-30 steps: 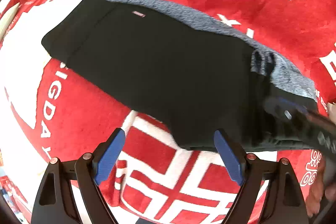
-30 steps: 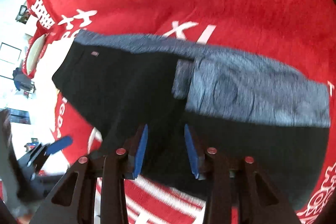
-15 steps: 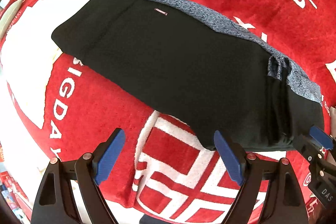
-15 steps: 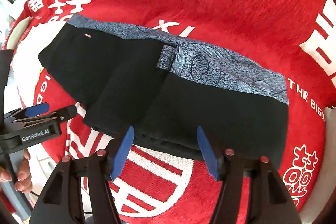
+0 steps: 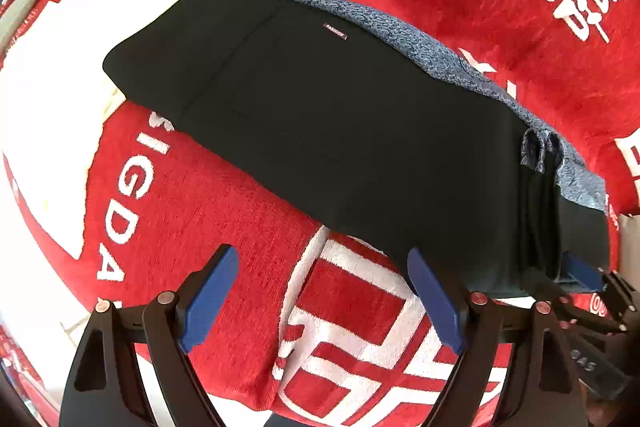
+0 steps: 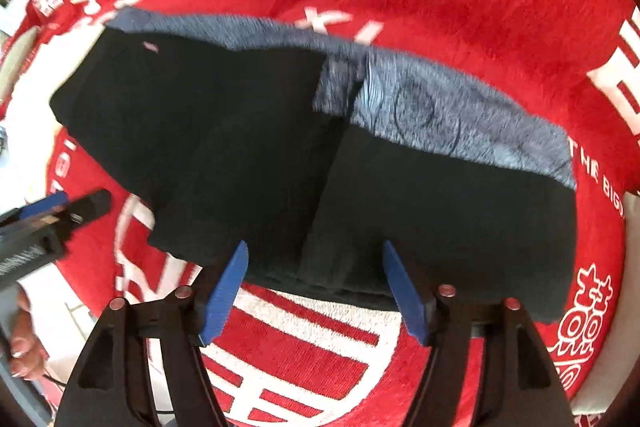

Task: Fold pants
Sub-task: 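Grasp the trouser end with the left gripper and lift it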

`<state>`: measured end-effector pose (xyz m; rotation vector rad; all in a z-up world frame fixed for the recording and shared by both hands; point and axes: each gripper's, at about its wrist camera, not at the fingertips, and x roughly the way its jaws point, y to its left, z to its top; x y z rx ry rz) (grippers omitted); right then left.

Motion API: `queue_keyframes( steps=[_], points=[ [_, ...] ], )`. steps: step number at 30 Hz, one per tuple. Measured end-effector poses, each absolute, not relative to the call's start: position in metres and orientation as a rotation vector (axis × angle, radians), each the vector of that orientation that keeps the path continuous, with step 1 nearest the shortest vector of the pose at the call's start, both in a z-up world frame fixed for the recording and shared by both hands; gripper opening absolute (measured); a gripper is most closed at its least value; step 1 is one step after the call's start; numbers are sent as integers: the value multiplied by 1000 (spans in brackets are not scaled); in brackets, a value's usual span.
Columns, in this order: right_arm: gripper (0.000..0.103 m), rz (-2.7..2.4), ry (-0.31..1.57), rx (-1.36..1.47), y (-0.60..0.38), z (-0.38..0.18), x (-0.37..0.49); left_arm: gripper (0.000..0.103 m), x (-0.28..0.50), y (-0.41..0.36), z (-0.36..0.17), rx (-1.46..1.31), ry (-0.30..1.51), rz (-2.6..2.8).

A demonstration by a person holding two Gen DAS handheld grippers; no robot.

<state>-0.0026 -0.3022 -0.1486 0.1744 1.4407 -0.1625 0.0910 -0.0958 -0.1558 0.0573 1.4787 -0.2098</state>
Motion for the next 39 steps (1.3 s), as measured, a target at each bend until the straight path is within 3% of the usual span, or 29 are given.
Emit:
queue_keyframes(
  steps=[17,27,33,39],
  points=[
    [79,-192,1449,114,-288,-155,-1,87,121,-36,-159,-153,1445,-230],
    [80,-196,1453,83,-285,-159,0,87,173,41,-176,-575,1290,-184],
    [80,-193,1455,79,-285,-160,0,87,187,43,-200,-693,1279,-280],
    [80,-195,1451,86,-285,-161,1,88,201,33,-191,-741,1228,-348]
  ],
)
